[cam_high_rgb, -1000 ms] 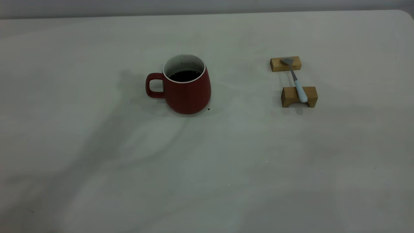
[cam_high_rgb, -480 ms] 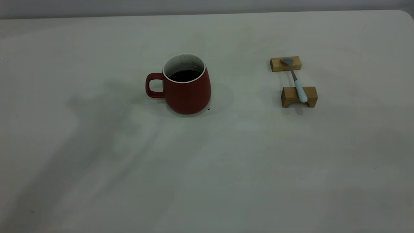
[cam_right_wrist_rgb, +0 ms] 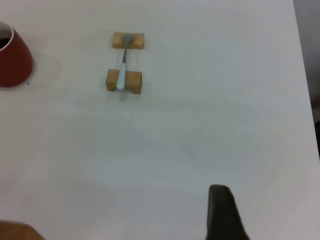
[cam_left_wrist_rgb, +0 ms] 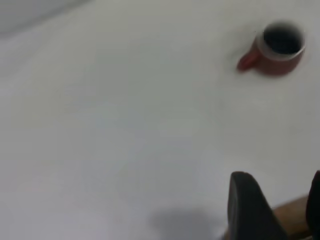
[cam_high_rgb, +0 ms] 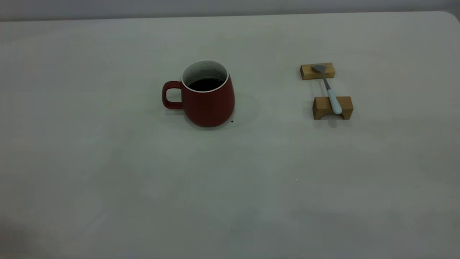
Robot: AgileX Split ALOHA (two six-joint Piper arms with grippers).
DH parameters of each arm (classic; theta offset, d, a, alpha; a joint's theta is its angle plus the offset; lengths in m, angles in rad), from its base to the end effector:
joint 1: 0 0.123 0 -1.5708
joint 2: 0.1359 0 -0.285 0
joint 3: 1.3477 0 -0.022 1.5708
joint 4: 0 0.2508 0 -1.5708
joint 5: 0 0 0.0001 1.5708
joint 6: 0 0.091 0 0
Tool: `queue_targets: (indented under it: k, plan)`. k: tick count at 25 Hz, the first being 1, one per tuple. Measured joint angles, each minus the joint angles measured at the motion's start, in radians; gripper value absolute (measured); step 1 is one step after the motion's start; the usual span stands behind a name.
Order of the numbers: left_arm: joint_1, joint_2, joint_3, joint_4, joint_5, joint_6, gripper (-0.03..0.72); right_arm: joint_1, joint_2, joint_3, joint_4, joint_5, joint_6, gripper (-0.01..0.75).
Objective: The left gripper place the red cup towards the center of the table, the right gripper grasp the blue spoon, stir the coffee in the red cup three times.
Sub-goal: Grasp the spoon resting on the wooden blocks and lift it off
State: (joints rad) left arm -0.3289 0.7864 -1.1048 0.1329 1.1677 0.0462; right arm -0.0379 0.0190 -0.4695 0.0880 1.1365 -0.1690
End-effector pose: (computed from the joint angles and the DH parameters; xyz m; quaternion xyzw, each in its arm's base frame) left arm 0.1125 -0.0267 0.4071 0.1710 0.9013 0.0104 0.3980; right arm -0.0022 0.0073 0.2632 -0.0601 0.8813 -0.0045 0.4687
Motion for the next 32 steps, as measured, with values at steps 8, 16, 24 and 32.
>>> queue_targets:
  k: [8, 16, 24, 32]
  plan:
    - [0.175, -0.5, 0.393, -0.016, 0.0, -0.046, 0.355, 0.0, 0.0, 0.0, 0.0, 0.0, 0.0, 0.493]
    - [0.28, -0.69, 0.587, -0.047, -0.008, -0.146, 0.355, 0.0, 0.0, 0.0, 0.0, 0.0, 0.0, 0.493]
    - [0.301, -0.801, 0.617, -0.07, -0.03, -0.133, 0.355, 0.0, 0.0, 0.0, 0.0, 0.0, 0.0, 0.493]
    - [0.301, -0.805, 0.617, -0.07, -0.03, -0.13, 0.355, 0.0, 0.0, 0.0, 0.0, 0.0, 0.0, 0.493]
